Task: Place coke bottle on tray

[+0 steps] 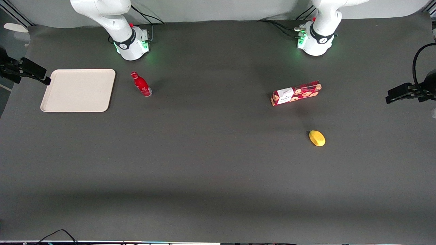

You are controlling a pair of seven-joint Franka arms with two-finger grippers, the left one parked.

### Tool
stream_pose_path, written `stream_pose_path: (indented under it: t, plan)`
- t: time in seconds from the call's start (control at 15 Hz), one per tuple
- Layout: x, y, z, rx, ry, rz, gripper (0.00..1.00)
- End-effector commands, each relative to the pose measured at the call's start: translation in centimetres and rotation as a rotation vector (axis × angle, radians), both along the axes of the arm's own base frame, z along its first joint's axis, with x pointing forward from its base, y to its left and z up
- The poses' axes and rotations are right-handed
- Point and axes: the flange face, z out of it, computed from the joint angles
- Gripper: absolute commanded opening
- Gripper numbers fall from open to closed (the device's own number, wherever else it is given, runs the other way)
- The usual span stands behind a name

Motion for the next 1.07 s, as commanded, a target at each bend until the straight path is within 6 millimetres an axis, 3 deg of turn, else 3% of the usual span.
stream_pose_path:
  t: [0.0, 0.47, 0.67, 0.87, 1.0]
  plan:
    - [0.1, -0.3, 0.1, -0.007, 0.015, 0.011, 1.0]
    - [0.7, -0.5, -0.5, 0.0, 0.027, 0.007, 1.0]
    - [-0.2, -0.3, -0.2, 0.005, 0.047, 0.007, 1.0]
    - [-3.9, 0.7, 0.5, 0.008, 0.092, 0.005, 1.0]
    - [-8.3, 1.6, -1.9, 0.068, 0.129, -0.003, 1.0]
